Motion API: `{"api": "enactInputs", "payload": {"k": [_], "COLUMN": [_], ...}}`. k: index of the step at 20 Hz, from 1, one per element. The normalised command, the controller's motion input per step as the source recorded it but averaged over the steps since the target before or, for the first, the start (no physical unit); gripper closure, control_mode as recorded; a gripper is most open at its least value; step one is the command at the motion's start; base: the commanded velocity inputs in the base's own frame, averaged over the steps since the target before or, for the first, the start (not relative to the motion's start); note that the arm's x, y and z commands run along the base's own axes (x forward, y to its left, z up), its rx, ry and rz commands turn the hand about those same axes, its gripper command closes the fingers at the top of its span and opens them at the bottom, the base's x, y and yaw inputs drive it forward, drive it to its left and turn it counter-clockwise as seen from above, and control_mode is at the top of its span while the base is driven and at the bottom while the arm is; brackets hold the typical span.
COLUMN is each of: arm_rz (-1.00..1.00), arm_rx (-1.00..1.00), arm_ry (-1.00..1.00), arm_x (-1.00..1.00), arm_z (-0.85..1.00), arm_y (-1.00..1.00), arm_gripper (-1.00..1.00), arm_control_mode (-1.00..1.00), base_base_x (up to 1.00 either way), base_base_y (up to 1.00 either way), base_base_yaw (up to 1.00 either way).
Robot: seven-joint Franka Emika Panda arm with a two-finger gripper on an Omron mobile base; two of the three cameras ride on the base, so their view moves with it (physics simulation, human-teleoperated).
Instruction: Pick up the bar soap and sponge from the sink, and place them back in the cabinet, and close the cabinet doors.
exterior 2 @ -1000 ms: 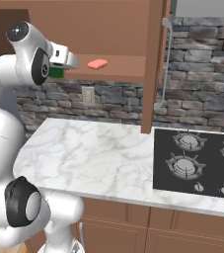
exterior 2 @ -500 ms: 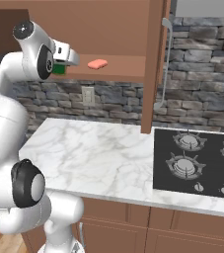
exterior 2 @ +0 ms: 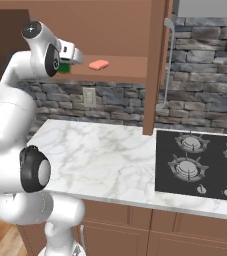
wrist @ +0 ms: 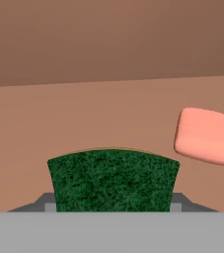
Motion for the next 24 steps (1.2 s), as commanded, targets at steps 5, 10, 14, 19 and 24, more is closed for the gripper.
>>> {"api": "enactInputs", "payload": {"k": [5,10,14,19,24], "arm_rz": [0.0,0.0,0.0,0.0,0.0], "arm_rx": [0.0,0.0,0.0,0.0,0.0], "arm_ry": [0.0,0.0,0.0,0.0,0.0], "arm_x": [0.4,0.36,0.31,0.25,0.03], "arm_z": [-0.11,-0.15,-0.22,-0.16,0.0], "arm_y": [0.0,0.0,0.01,0.04,0.0], "arm_gripper": [1.0,1.0,1.0,1.0,1.0], "arm_control_mode": [-1.0,-1.0,-1.0,-1.0,-1.0], "base_base_x": [0.0,0.0,0.0,0.0,0.0], "base_base_y": [0.0,0.0,0.0,0.0,0.0], "base_base_yaw": [0.0,0.0,0.0,0.0,0.0]}}
